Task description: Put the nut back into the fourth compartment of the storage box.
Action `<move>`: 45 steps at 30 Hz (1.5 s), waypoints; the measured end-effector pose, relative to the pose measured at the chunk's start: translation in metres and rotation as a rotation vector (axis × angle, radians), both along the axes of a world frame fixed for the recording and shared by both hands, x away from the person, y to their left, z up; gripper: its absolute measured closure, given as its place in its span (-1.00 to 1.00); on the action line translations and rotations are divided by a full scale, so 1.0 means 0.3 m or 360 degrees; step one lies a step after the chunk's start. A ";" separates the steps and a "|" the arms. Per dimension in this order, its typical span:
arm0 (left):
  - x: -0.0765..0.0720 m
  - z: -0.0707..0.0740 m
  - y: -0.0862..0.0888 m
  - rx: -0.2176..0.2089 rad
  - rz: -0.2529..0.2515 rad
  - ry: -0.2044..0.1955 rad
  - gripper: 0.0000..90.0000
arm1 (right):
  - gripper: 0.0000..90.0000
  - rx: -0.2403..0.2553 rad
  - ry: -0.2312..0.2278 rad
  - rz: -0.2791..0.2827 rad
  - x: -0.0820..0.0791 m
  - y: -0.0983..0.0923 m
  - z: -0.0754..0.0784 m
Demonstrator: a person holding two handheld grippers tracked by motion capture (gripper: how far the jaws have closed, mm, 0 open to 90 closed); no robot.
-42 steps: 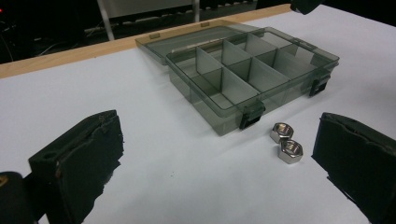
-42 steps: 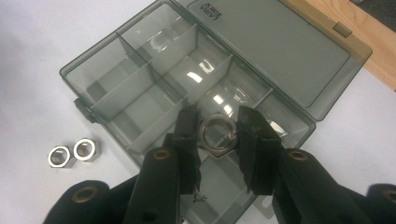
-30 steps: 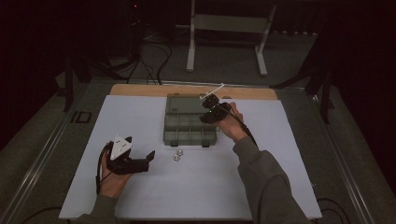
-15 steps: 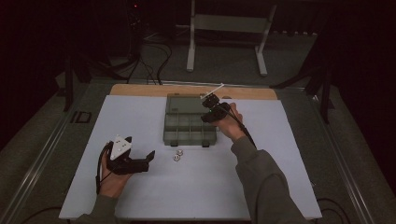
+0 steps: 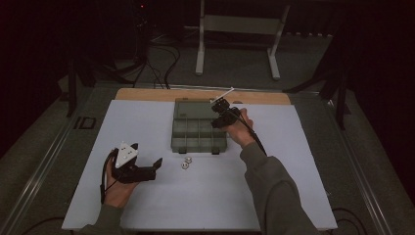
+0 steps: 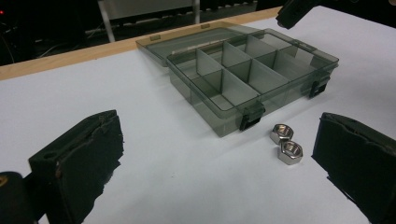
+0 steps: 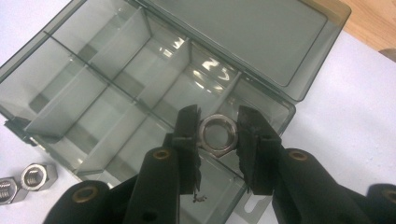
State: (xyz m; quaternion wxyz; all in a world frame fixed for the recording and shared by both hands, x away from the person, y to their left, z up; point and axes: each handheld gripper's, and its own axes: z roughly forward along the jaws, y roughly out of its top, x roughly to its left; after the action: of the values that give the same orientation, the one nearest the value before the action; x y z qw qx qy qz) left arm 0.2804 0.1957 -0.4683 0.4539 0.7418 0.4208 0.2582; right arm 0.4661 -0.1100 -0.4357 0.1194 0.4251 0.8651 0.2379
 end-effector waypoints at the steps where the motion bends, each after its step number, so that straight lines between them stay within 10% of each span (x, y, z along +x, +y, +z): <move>1: 0.000 0.001 0.000 0.0003 -0.0002 -0.0003 -0.96 | 0.56 0.0000 0.0003 -0.0008 0.002 0.000 -0.002; 45: 0.000 0.000 0.006 -0.0013 0.0002 0.0001 -0.96 | 0.53 0.0011 0.0087 -0.0108 0.030 -0.006 -0.077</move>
State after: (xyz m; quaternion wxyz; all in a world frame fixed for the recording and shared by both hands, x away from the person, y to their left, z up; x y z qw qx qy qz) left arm 0.2804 0.1975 -0.4683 0.4565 0.7398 0.4224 0.2565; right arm 0.4750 -0.1119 -0.4587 0.1022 0.4608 0.8523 0.2252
